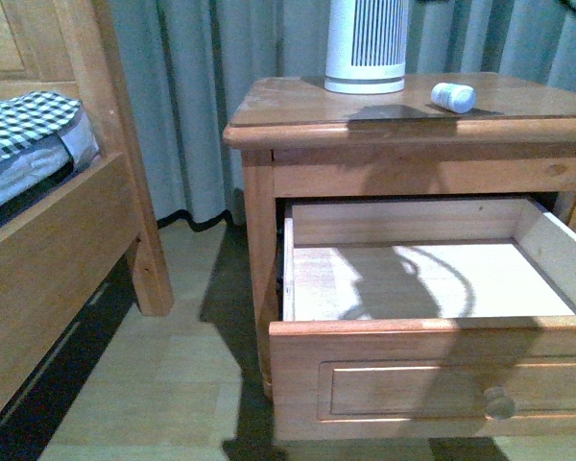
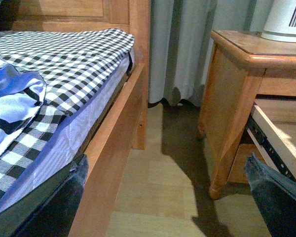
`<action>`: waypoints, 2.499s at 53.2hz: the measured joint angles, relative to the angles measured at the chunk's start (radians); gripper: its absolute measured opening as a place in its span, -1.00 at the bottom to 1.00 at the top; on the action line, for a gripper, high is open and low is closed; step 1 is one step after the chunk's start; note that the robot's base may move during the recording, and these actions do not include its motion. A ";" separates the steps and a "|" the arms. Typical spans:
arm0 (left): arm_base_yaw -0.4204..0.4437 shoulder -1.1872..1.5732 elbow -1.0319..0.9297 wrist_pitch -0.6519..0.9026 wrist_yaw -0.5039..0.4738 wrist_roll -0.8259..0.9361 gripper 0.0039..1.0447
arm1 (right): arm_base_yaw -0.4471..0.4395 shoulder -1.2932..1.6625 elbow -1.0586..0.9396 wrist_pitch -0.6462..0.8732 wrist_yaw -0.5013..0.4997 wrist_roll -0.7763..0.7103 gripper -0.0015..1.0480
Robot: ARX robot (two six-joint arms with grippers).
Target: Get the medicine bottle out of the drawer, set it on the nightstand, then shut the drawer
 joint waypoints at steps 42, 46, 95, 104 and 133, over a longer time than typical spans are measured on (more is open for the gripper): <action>0.000 0.000 0.000 0.000 0.000 0.000 0.88 | 0.010 -0.735 -1.378 0.199 -0.035 0.016 -0.94; 0.000 0.000 0.000 0.000 0.000 0.000 0.88 | -0.024 -0.551 -1.374 0.399 -0.022 -0.026 -0.94; 0.000 0.000 0.000 0.000 0.000 0.000 0.88 | -0.100 0.263 -0.479 0.411 0.108 -0.212 -0.94; 0.000 0.000 0.000 0.000 0.000 0.000 0.88 | -0.100 0.278 -0.406 0.373 0.111 -0.212 -0.94; 0.000 0.000 0.000 0.000 0.000 0.000 0.88 | -0.126 0.408 -0.297 0.321 0.128 -0.202 -0.94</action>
